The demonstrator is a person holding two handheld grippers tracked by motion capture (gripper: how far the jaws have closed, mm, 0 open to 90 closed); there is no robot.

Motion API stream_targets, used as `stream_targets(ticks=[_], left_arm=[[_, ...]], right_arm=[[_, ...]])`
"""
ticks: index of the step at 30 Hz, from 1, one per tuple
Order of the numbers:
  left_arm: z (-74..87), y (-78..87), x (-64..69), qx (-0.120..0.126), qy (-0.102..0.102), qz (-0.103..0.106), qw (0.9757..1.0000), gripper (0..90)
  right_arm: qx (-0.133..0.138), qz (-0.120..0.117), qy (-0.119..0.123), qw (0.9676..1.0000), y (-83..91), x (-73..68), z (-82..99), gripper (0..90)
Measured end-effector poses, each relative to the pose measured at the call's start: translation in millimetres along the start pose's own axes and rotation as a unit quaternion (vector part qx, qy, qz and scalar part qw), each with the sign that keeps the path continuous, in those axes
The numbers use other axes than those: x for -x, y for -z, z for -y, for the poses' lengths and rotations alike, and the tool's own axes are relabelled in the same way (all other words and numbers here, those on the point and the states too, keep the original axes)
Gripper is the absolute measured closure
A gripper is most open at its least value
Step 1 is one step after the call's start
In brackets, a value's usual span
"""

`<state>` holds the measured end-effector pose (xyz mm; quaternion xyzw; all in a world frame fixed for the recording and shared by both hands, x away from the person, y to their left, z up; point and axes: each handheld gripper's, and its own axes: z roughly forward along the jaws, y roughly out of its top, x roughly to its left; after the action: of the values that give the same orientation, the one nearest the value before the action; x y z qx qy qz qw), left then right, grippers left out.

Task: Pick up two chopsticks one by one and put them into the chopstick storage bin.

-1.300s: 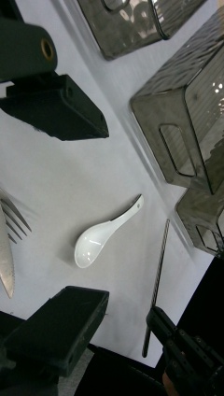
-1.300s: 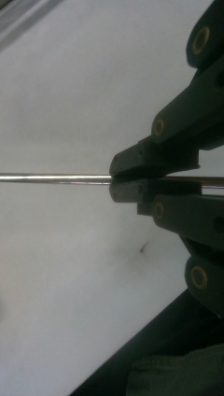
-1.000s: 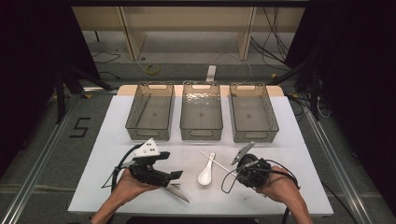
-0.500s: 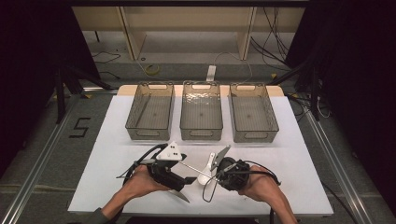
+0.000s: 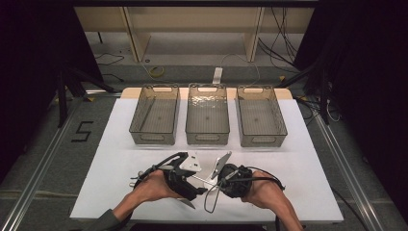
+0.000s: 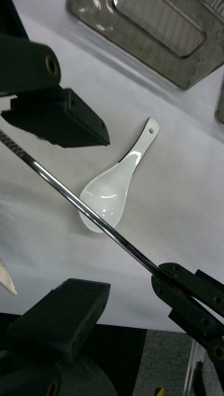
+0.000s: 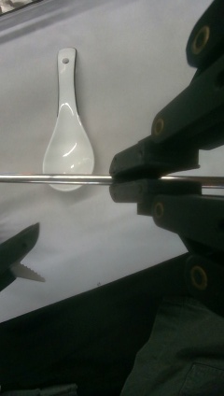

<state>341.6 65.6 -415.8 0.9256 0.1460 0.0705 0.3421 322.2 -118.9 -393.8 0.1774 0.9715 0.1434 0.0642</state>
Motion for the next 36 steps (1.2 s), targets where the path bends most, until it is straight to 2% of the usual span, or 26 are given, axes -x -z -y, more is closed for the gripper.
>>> stream_targets(ticks=[1, 2, 5, 7, 14, 18, 20, 22, 28, 29, 30, 32, 34, 35, 36], left_arm=[[0.2, -0.9, 0.3, -0.005, -0.004, -0.001, 1.0000, 25.5], [0.7, -2.0, 1.1, -0.010, -0.007, -0.002, 0.9999, 26.9], [1.9, -4.3, 3.0, -0.016, -0.014, -0.002, 0.9998, 31.4], [2.5, -5.2, 3.7, -0.016, -0.017, -0.007, 0.9997, 33.9], [3.5, -5.6, 4.8, -0.014, -0.028, -0.004, 0.9995, 46.2], [4.1, -6.2, 6.1, -0.023, -0.042, 0.005, 0.9988, 52.1], [4.7, -7.9, 7.3, -0.019, -0.035, 0.006, 0.9992, 56.3], [4.9, -8.1, 6.6, -0.031, -0.046, 0.010, 0.9984, 59.7], [5.4, -8.0, 7.3, -0.035, -0.057, 0.016, 0.9976, 69.4], [5.5, -7.6, 7.5, -0.036, -0.062, 0.017, 0.9973, 70.4], [5.5, -7.3, 7.6, -0.038, -0.066, 0.022, 0.9969, 71.5], [5.9, -6.1, 10.0, -0.045, -0.083, 0.046, 0.9945, 74.8], [6.8, -5.9, 12.0, -0.045, -0.091, 0.072, 0.9922, 80.1], [7.3, -6.2, 12.8, -0.043, -0.093, 0.083, 0.9912, 82.9], [7.1, -6.6, 14.2, -0.044, -0.094, 0.085, 0.9910, 85.2]], right_arm=[[0.009, 0.001, 0.007, 0.9999, -0.9, 0.3, -0.1, 86.2], [0.013, -0.001, 0.002, 0.9999, -1.3, -1.0, -0.5, 86.2], [0.011, -0.001, 0.003, 0.9999, -0.5, -3.5, -1.7, 86.2], [0.004, 0.003, 0.008, 1.0000, 0.7, -4.2, -2.7, 86.2], [0.008, -0.002, 0.015, 0.9999, -0.6, -6.5, -4.4, 86.1], [0.001, -0.006, 0.023, 0.9997, -0.6, -7.4, -5.6, 86.2], [0.005, -0.007, 0.025, 0.9997, -1.4, -7.5, -5.5, 86.1], [0.005, -0.010, 0.024, 0.9997, -1.8, -7.0, -5.3, 86.1], [0.004, -0.012, 0.029, 0.9995, -3.3, -7.6, -5.2, 86.0], [0.003, -0.015, 0.041, 0.9990, -3.1, -6.2, -4.8, 86.0], [0.004, -0.016, 0.047, 0.9988, -3.1, -5.9, -4.5, 85.9], [0.004, -0.022, 0.047, 0.9986, -2.9, -7.2, -3.8, 85.5], [-0.002, -0.031, 0.066, 0.9974, -1.8, -6.3, -2.2, 83.4], [0.003, -0.025, 0.066, 0.9975, -1.2, -5.8, -0.9, 81.0], [0.007, -0.021, 0.051, 0.9985, 0.4, -4.5, -0.5, 78.4]])
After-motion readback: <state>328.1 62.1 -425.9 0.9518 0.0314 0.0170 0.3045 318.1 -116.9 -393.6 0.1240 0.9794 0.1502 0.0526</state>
